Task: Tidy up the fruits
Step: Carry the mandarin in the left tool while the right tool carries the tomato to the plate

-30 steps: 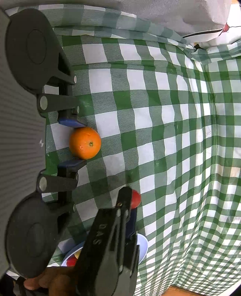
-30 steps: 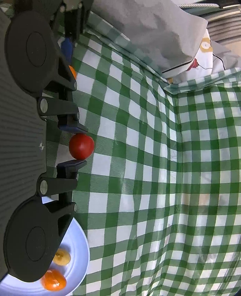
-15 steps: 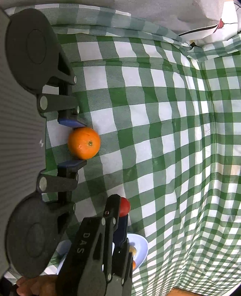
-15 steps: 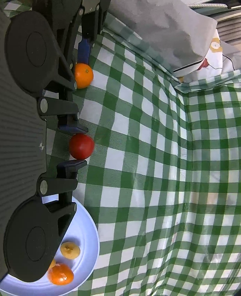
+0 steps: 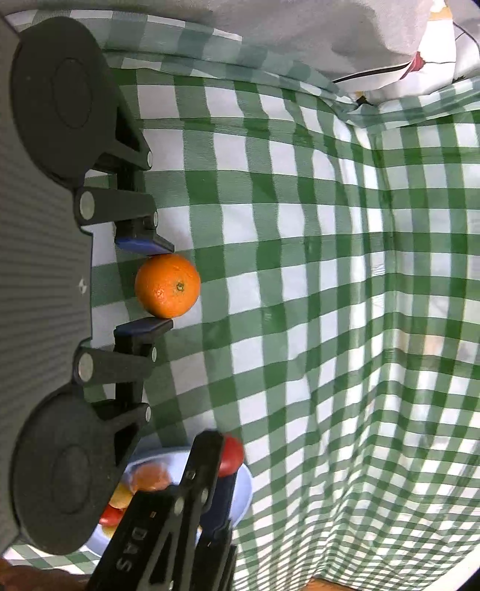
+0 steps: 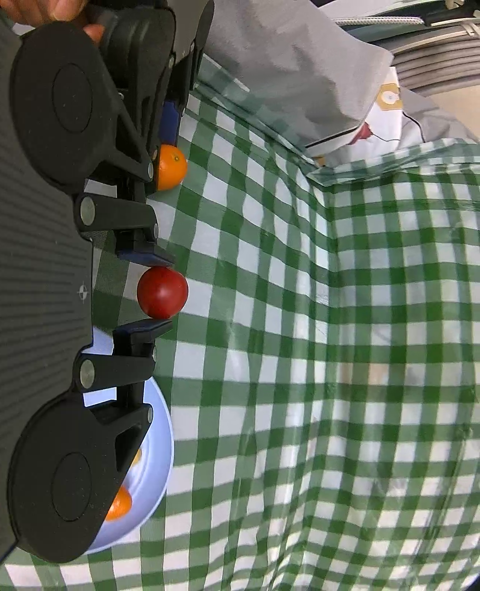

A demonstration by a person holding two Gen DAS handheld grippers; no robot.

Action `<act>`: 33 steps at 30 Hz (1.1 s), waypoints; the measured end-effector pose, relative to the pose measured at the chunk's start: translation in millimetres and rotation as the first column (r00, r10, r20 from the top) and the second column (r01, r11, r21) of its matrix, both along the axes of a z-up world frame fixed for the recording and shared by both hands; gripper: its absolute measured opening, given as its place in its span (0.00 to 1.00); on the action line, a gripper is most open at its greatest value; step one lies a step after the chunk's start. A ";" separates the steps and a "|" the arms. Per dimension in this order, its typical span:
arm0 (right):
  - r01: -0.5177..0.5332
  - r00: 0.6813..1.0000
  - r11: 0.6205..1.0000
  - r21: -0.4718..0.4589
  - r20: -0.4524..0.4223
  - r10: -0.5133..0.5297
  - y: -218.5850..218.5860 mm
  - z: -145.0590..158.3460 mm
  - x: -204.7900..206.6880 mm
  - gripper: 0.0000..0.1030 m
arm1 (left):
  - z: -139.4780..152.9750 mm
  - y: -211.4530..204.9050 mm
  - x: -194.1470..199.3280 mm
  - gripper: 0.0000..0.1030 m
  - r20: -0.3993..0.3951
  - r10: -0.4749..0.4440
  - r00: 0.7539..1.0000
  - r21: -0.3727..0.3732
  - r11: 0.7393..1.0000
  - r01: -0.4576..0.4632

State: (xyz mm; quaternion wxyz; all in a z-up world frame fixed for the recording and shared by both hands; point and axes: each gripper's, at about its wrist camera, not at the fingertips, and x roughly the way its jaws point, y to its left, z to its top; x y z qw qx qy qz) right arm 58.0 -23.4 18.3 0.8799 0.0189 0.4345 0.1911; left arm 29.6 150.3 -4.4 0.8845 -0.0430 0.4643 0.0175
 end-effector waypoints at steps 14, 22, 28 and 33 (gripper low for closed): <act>0.096 0.994 0.995 -0.009 0.058 -0.096 -52.0 16.8 -14.3 0.31 | 18.8 -25.3 12.6 0.38 0.134 0.085 0.987 -0.062 0.995 -0.077; 0.154 0.986 0.988 -0.019 0.060 -0.153 -84.7 14.4 -13.7 0.31 | 18.9 -58.3 16.7 0.38 0.178 0.029 0.984 -0.046 0.999 -0.021; 0.198 0.979 0.979 -0.046 0.054 -0.195 -103.9 12.5 -17.7 0.31 | 18.1 -82.2 17.6 0.38 0.203 -0.033 0.979 -0.047 0.998 0.043; 0.235 0.972 0.970 -0.062 0.041 -0.233 -119.7 10.2 -19.7 0.31 | 18.2 -98.9 15.9 0.38 0.226 -0.078 0.971 -0.050 0.995 0.092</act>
